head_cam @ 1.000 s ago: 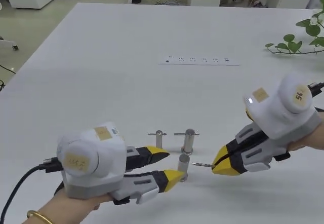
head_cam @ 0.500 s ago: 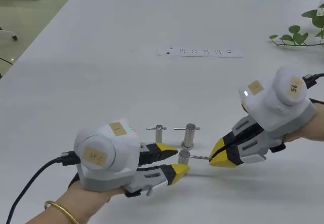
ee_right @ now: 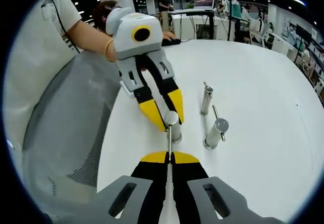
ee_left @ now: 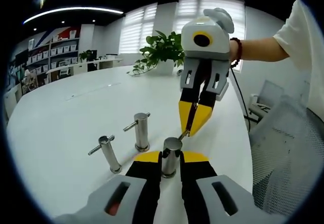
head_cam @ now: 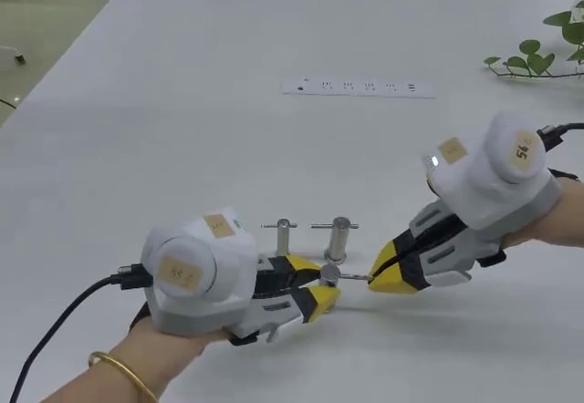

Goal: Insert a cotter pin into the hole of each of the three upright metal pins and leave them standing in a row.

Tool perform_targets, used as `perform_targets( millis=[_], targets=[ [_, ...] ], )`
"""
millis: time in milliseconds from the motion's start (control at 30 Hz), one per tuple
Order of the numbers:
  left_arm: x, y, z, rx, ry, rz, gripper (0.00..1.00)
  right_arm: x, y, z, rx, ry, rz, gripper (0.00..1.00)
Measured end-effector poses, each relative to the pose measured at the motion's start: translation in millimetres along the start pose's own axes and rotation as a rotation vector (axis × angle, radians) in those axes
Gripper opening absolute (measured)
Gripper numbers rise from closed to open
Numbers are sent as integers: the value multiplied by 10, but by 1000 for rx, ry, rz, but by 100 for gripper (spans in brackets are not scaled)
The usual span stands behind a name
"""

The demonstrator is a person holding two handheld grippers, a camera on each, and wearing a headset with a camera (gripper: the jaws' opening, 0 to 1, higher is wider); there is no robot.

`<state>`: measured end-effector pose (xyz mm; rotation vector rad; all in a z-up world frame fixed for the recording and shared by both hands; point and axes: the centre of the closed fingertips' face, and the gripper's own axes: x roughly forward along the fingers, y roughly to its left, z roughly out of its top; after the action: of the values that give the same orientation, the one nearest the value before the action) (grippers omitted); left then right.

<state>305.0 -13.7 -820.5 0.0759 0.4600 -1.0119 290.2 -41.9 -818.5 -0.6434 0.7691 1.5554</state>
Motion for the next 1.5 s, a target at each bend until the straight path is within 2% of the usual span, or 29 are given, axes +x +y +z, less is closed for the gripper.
perform_targets(
  millis=[533,867,1033,1500],
  targets=[
    [14,3,-24,-9,-5,-22,12,46,-6,75,-63,21,15,3],
    [14,2,-29,-14,-5,-38,12,74,-17,102,-60,34,26,3],
    [17,-1,-30,-15,-5,-43,12,109,-20,145,-97,34,30,3],
    [17,2,-35,-29,-4,-45,13,201,-43,215,-81,28,34,5]
  ],
)
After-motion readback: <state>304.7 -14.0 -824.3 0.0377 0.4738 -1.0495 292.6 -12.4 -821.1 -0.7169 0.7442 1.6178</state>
